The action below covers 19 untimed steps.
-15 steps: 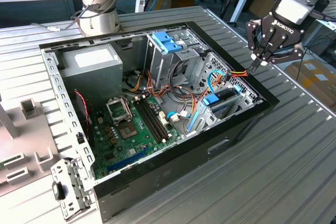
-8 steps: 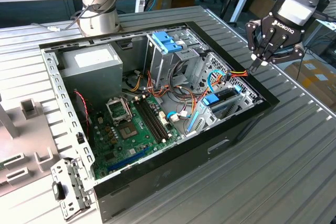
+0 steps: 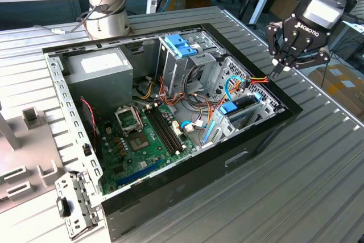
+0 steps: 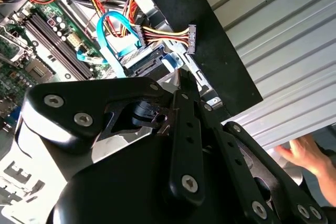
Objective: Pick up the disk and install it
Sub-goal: 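Insert the first disk wire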
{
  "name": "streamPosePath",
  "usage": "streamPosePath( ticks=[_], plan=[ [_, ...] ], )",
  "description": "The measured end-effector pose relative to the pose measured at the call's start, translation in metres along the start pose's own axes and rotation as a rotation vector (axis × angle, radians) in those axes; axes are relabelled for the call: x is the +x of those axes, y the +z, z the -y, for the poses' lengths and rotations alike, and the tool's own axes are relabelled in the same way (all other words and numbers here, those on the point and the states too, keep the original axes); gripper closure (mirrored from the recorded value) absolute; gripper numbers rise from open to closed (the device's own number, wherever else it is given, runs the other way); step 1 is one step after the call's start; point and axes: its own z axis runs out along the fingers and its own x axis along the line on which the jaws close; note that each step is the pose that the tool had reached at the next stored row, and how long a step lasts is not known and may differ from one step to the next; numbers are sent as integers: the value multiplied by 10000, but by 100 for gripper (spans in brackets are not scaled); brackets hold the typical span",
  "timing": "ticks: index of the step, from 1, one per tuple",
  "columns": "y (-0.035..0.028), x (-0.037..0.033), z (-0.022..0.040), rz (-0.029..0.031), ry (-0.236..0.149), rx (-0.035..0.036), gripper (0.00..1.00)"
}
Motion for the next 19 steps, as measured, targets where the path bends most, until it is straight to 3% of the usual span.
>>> streamPosePath(
  ticks=[19],
  plan=[
    [0, 0, 0, -41, -1108, -27, 89]
  ],
)
